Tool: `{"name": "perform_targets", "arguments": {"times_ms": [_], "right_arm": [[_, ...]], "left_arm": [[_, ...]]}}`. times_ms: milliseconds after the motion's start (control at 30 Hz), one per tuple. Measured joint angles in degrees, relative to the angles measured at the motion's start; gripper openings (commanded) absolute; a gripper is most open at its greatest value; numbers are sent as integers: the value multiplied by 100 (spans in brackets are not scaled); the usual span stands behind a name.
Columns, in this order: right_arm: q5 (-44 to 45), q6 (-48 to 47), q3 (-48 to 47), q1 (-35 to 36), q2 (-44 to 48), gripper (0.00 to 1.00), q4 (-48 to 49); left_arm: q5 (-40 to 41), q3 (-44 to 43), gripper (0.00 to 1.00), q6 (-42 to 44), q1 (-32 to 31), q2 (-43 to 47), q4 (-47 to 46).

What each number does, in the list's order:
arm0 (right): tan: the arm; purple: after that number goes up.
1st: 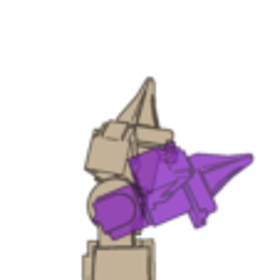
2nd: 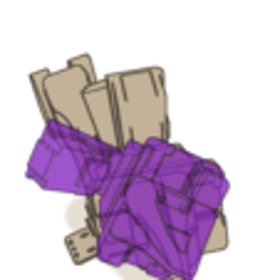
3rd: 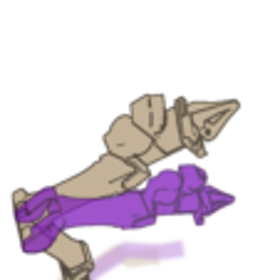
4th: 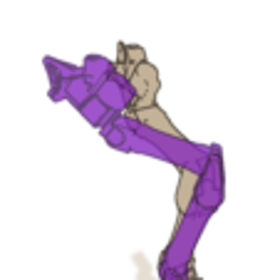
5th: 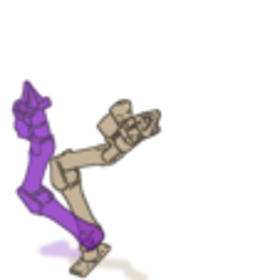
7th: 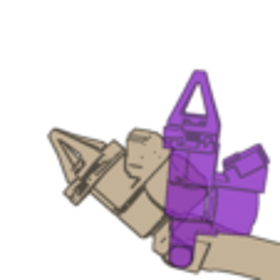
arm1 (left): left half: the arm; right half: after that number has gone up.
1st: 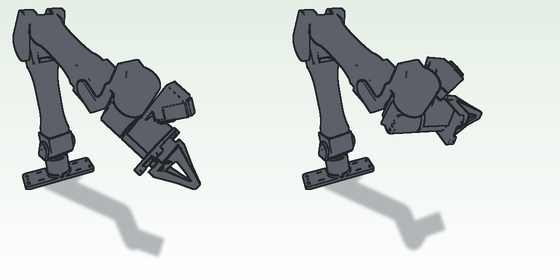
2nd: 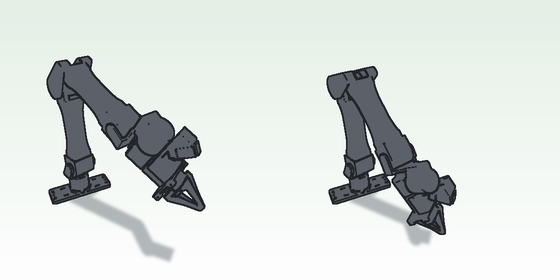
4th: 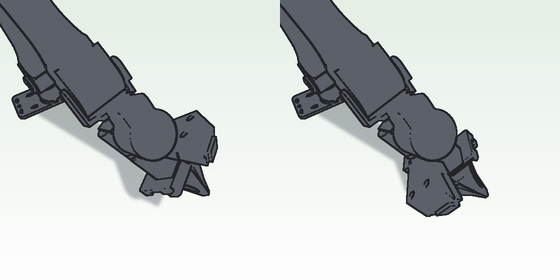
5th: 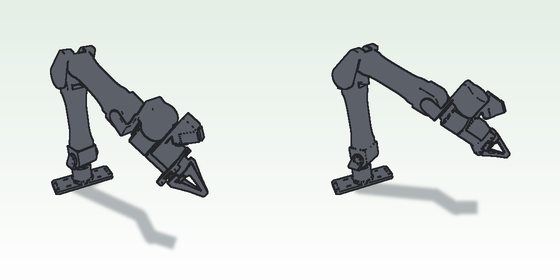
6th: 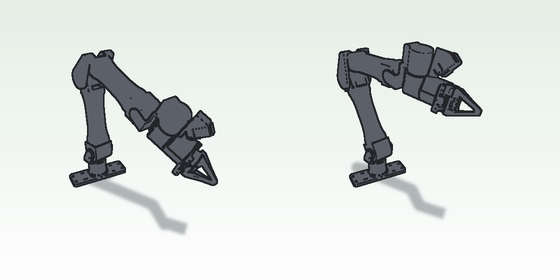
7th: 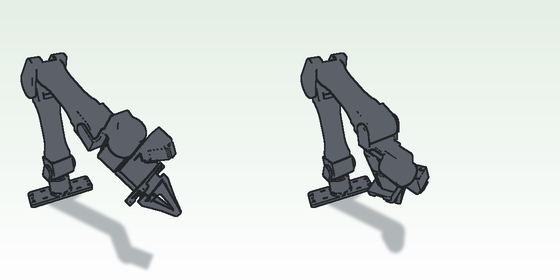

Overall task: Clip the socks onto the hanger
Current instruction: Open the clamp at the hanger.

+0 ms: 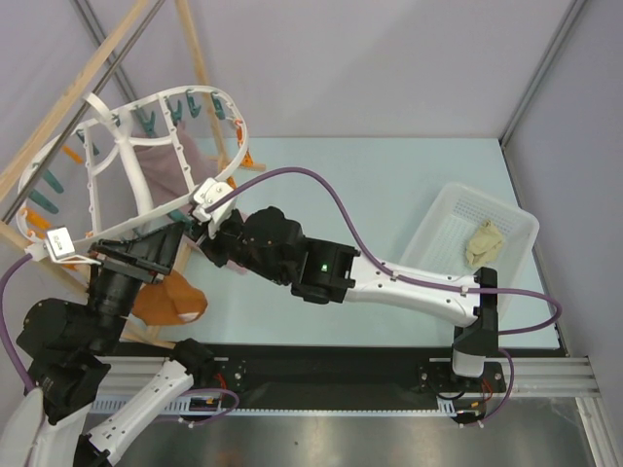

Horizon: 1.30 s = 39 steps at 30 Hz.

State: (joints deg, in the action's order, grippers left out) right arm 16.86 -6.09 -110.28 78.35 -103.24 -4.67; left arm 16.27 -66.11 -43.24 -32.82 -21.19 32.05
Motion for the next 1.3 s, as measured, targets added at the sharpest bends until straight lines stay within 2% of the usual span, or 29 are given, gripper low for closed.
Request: {"name": "perform_targets", "arguments": {"times_ms": [167,333,700,1000,1133,1233,1300], "right_arm": [[-177,144,-229,-59,-7,0,-249],[-328,317,-887,-107,-68,0,-804],[-688,761,-2271,-136,-481,0,-2100],[-828,955,-2347,-133,-525,0,-2564],[-868,1001,-2347,-111,-525,0,-2566],[-901,1032,-2365,-107,-525,0,-2570],[-916,1043,-2387,-107,-525,0,-2573]], "left_arm": [[20,0,68,85,0,28,26],[105,9,72,85,0,153,22],[192,236,72,-221,0,286,-411],[142,186,73,-461,0,205,-675],[170,186,70,-540,2,144,-721],[203,184,64,-577,2,114,-761],[227,184,57,-579,2,94,-780]]}}
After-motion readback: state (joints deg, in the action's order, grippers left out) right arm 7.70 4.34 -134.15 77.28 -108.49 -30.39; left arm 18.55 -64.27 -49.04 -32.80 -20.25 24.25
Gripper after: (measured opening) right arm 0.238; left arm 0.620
